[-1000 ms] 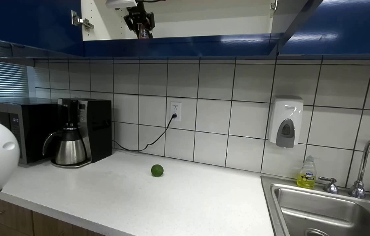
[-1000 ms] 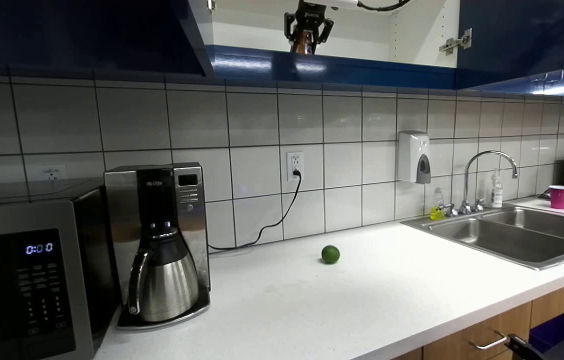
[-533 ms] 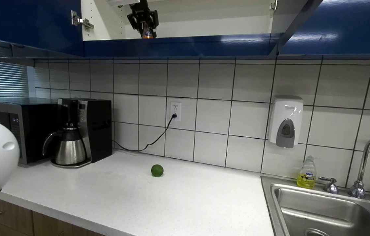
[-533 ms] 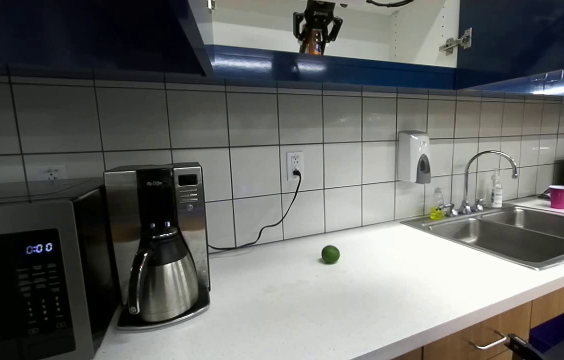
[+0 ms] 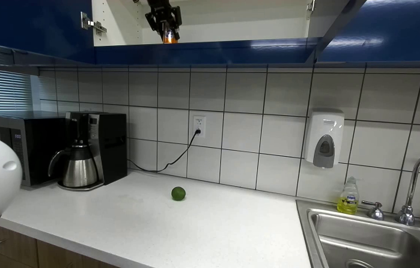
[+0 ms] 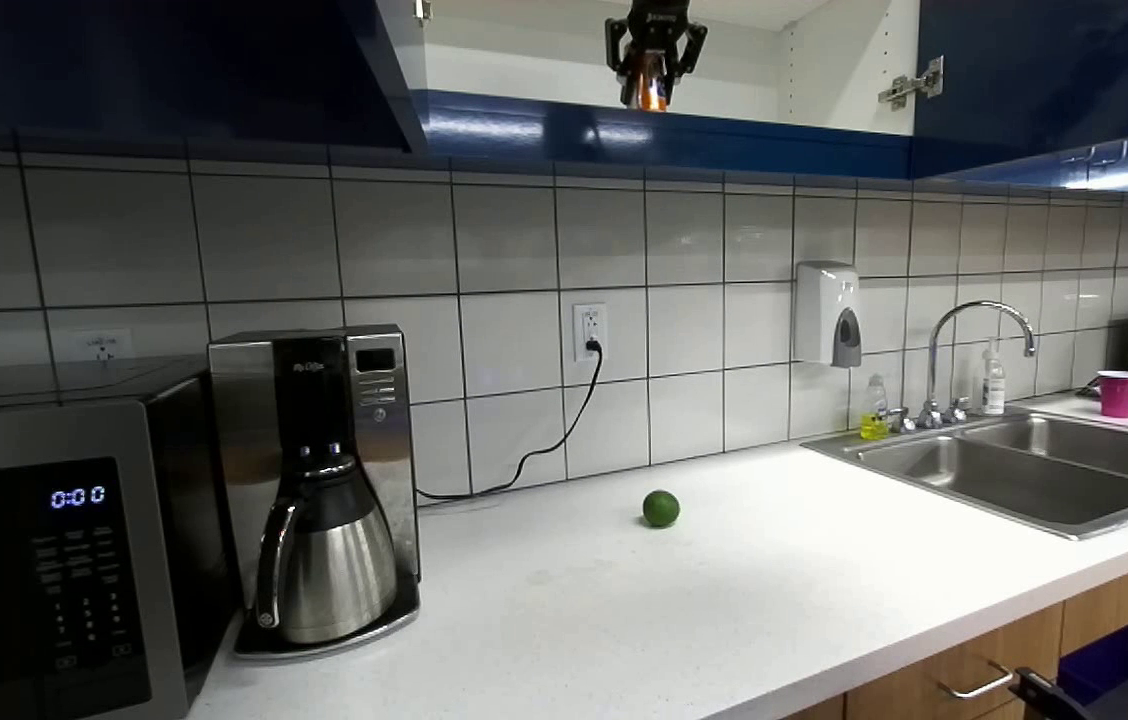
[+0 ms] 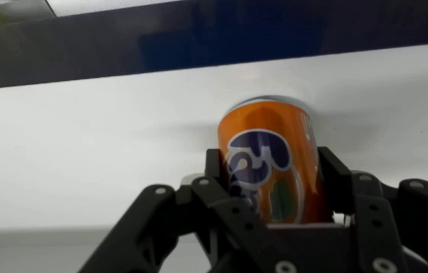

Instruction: Put the orange can on the counter.

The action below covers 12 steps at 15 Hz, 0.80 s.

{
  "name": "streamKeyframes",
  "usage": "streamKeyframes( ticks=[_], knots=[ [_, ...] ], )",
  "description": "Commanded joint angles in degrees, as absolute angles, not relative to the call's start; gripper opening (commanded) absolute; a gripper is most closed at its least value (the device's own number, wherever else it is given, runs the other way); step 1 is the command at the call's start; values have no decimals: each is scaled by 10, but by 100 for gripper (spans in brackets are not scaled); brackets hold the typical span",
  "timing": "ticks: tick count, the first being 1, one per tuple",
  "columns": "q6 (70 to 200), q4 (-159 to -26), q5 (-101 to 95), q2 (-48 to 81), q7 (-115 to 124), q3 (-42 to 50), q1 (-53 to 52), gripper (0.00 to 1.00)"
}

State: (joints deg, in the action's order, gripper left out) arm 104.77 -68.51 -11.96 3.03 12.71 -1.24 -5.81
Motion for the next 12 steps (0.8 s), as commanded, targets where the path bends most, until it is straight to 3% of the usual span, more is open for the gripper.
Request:
streamKeyframes(
  ticks=[1,12],
  knots=[
    [1026,-679,-129,18,124,-12,-58,38],
    [1020,-682,-125,-12,125,-10,-59,38]
  ],
)
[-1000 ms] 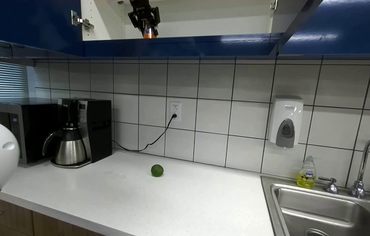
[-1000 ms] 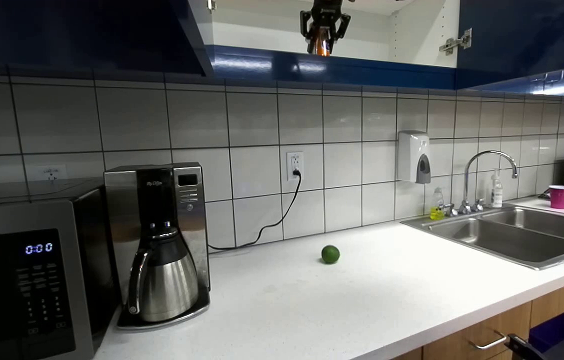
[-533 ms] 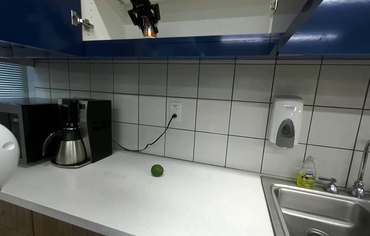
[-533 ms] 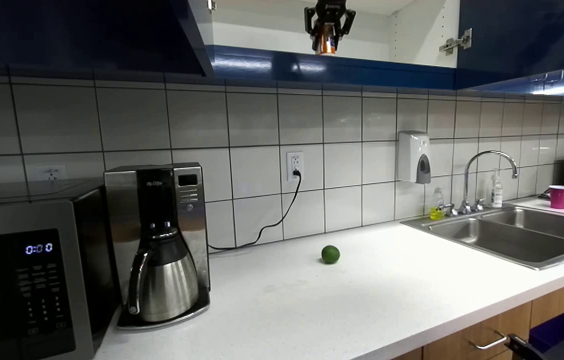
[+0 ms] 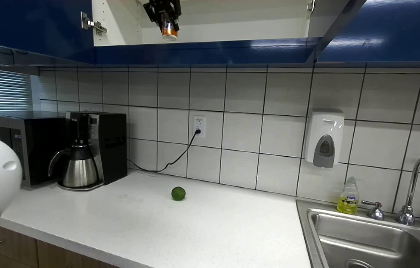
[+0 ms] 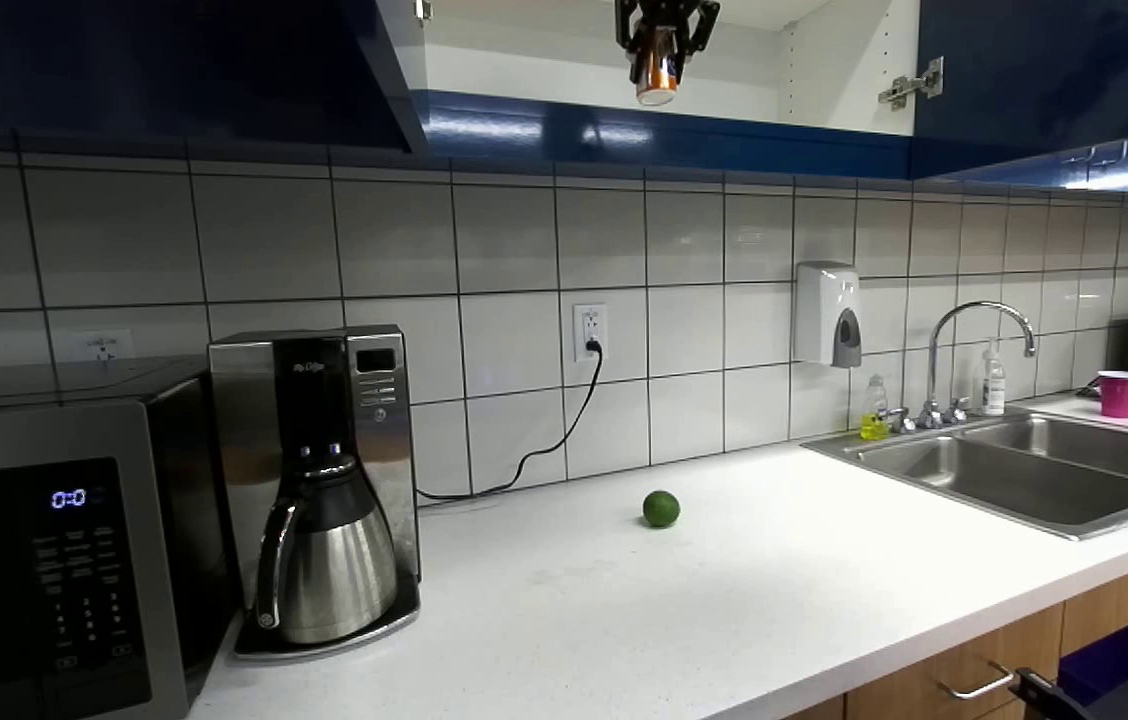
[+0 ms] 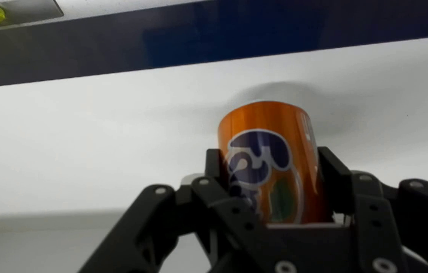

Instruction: Put the orange can on the counter.

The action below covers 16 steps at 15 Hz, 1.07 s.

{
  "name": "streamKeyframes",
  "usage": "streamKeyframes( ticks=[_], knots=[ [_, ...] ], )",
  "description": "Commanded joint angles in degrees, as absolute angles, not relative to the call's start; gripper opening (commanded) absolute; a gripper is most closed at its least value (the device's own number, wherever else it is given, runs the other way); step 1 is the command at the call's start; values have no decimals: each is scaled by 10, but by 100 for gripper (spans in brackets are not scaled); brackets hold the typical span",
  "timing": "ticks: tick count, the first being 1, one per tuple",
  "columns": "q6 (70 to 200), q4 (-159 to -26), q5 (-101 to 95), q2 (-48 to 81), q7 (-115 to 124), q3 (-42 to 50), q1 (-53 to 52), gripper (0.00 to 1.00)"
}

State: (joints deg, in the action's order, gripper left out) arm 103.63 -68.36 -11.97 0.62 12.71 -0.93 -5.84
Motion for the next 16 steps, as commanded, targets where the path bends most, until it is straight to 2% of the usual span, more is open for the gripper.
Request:
streamKeyframes(
  ticks=[1,8,16],
  knots=[
    [1019,-686,-124,-17,125,-10,-59,38],
    [1001,-733,-119,-66,120,-9,-58,38],
    [989,-858,-114,-153,106,-6,-60,38]
  ],
)
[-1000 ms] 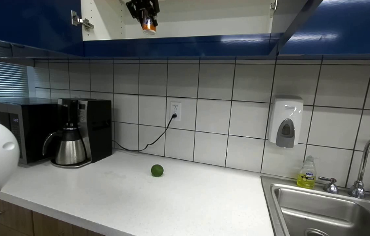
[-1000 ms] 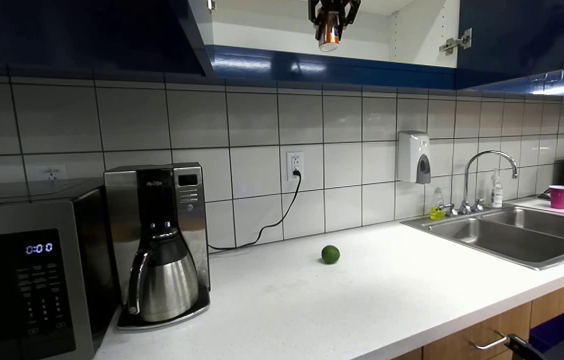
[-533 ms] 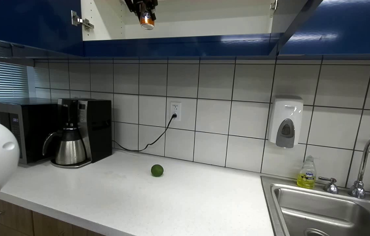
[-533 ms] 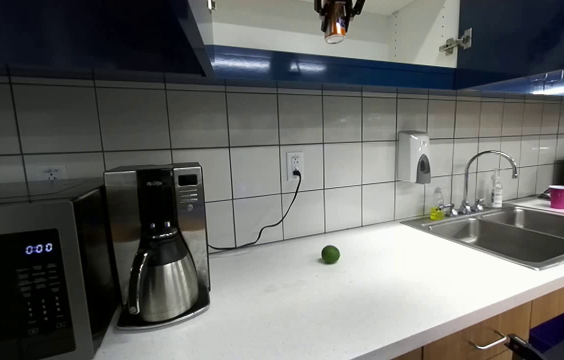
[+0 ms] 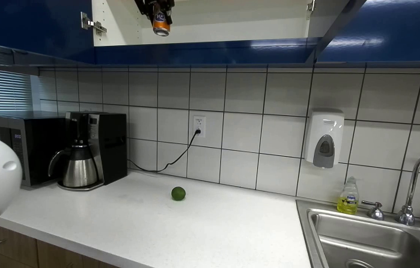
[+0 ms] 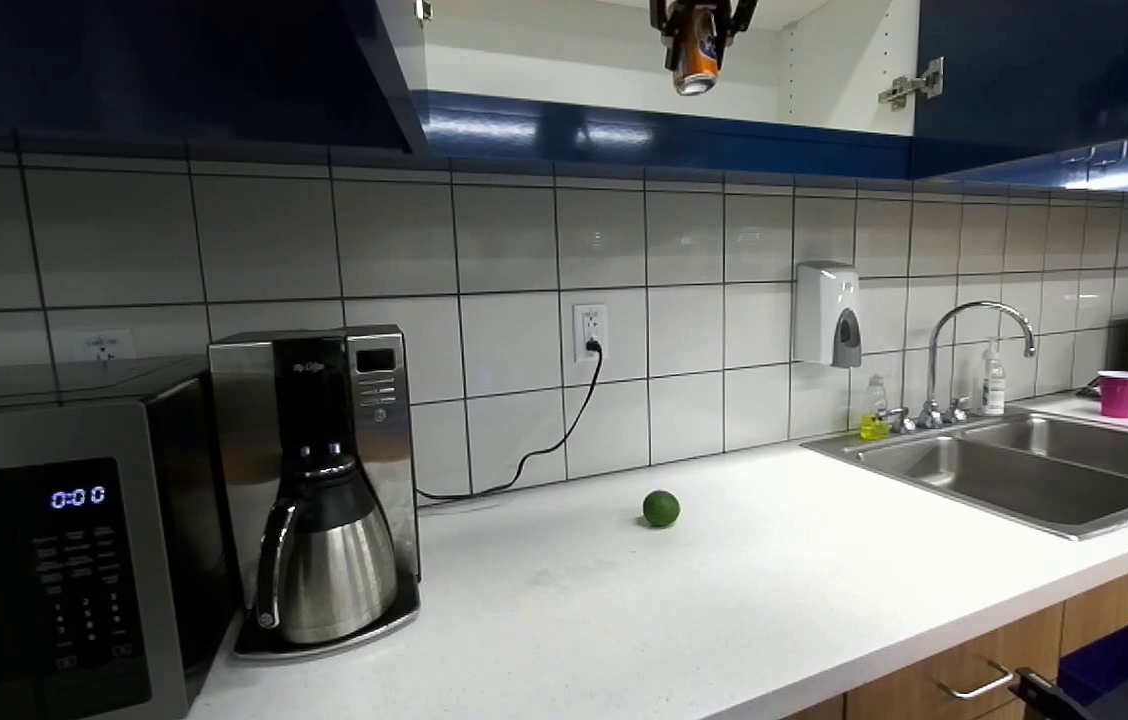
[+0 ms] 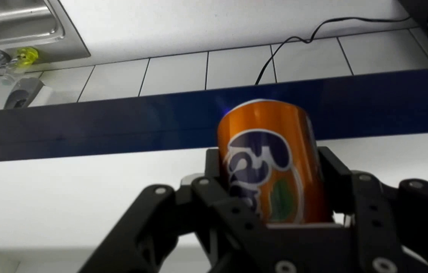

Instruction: Put the orange can on the counter.

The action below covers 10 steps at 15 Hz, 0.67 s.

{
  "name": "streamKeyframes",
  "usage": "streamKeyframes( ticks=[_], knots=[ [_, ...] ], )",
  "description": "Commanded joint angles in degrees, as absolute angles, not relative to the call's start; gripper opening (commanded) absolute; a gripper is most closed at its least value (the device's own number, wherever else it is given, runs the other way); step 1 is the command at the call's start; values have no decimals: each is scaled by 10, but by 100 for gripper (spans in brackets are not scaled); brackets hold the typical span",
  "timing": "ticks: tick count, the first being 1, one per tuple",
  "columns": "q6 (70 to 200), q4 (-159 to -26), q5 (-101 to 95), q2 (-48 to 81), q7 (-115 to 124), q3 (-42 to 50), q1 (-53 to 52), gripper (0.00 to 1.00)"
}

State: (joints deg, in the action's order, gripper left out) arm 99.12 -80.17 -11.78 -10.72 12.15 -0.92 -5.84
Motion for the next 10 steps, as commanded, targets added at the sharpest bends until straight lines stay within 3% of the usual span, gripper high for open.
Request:
streamKeyframes(
  ticks=[1,10],
  knots=[
    [990,-876,-112,-163,104,-5,-60,38],
    [1007,-1011,-107,-215,81,-15,-34,38]
  ],
)
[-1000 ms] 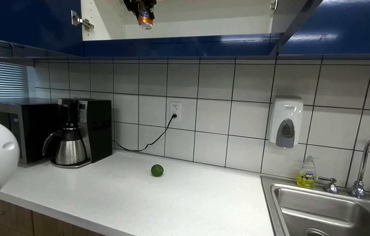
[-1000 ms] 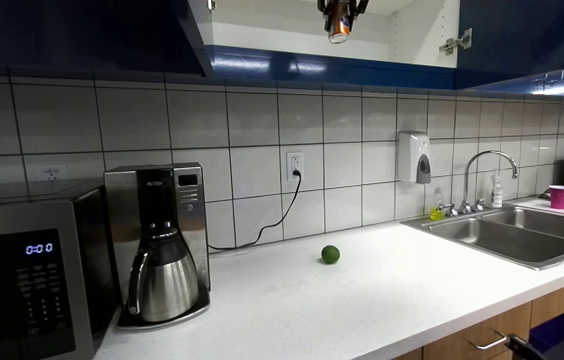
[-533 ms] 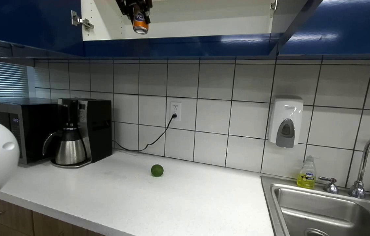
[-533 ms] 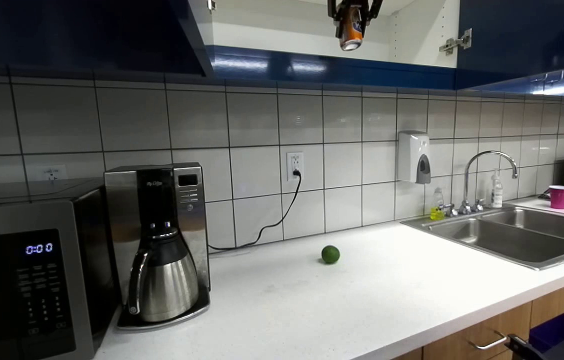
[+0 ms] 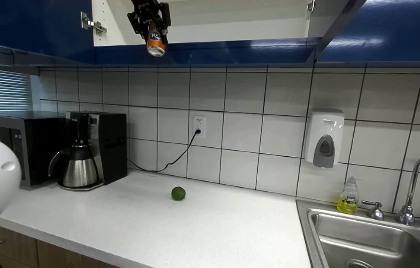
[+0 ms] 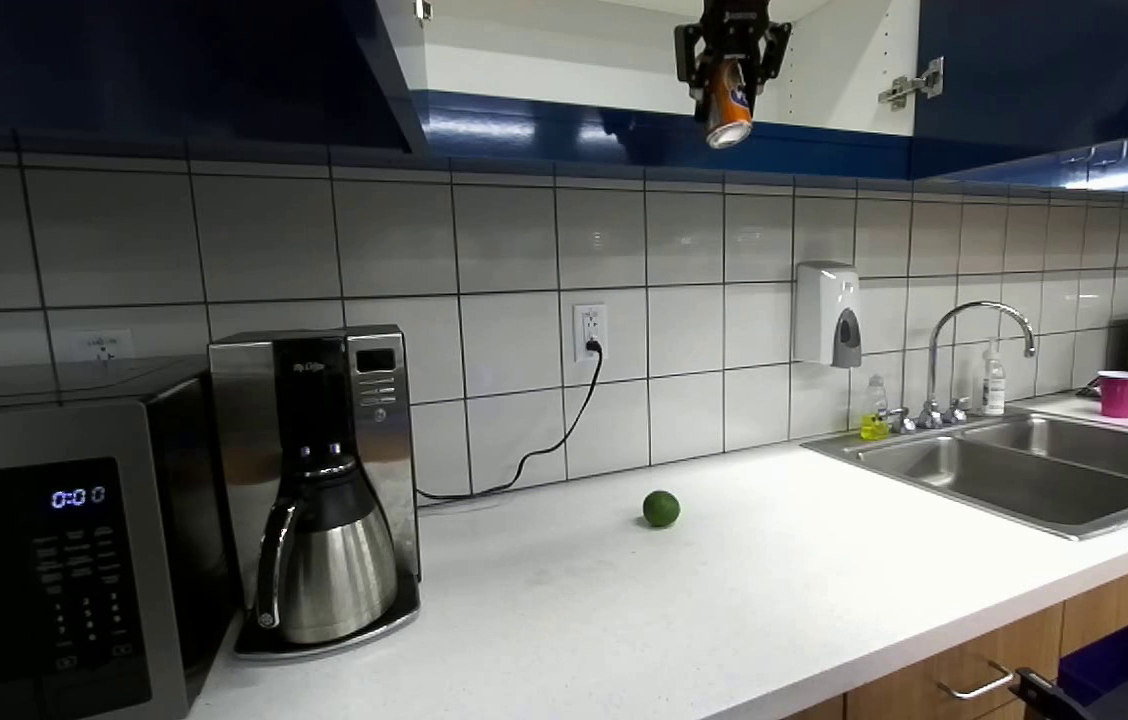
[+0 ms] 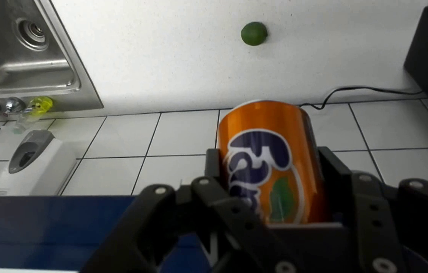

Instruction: Put the orange can on the counter.

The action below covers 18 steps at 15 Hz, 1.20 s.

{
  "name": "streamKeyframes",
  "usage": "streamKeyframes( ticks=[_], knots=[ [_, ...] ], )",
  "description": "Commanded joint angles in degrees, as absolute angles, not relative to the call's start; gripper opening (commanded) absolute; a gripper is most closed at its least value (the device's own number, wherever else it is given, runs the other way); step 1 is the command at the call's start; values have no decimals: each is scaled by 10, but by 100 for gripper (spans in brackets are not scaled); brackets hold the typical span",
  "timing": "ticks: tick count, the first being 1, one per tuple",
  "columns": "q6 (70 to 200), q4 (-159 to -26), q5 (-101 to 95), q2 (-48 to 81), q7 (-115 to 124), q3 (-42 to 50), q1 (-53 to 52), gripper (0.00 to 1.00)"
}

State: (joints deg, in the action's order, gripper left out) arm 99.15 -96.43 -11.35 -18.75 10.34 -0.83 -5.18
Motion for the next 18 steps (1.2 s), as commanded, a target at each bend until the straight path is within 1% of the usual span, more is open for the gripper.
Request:
streamKeyframes(
  ticks=[1,10,18],
  knots=[
    [1008,-1024,-107,-218,79,-15,-33,38],
    [1041,-1117,-107,-230,60,-10,-25,38],
    [1113,-1194,-103,-226,52,-1,-22,38]
  ],
)
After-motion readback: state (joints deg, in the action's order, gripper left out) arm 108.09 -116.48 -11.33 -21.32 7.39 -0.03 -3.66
